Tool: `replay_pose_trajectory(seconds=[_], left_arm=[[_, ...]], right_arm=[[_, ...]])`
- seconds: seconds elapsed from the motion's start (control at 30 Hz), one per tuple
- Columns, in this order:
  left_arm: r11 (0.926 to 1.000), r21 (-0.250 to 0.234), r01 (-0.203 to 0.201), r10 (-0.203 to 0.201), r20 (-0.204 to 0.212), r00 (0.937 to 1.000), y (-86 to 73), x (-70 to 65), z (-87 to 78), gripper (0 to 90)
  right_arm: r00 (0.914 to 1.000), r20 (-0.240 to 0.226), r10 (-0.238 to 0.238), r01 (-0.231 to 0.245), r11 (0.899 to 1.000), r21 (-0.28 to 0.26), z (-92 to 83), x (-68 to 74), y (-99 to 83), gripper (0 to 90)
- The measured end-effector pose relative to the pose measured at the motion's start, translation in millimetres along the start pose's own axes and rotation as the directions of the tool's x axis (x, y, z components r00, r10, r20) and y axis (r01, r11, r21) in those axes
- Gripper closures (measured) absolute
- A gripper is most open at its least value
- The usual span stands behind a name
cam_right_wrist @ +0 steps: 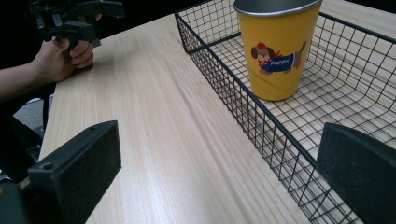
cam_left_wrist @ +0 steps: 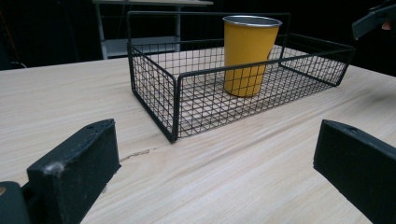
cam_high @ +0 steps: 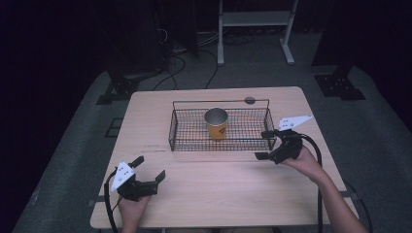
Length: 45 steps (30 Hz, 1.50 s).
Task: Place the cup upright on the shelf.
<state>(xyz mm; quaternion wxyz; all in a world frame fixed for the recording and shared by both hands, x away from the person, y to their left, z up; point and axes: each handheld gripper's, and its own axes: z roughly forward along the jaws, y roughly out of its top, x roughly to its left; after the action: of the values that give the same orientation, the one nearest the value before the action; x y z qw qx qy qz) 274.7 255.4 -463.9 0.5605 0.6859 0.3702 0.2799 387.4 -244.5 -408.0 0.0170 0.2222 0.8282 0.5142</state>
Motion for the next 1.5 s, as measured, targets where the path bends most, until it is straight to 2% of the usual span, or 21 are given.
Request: replay_pose_trajectory(seconds=[0.9,1.5], left_arm=[[1.0000,-0.001,0.000,0.000,0.000,1.0000,-0.1,-0.4,0.2,0.0],[1.0000,0.001,-0.001,0.001,-0.006,1.0000,-0.1,-0.6,0.5,0.0]], right_arm=[[0.9988,0.000,0.049,-0.049,0.999,-0.007,-13.5,5.9,-32.1,0.0],[0.9978,0.005,0.066,-0.065,0.997,-0.039,-23.5,19.3,-52.4,0.0]])
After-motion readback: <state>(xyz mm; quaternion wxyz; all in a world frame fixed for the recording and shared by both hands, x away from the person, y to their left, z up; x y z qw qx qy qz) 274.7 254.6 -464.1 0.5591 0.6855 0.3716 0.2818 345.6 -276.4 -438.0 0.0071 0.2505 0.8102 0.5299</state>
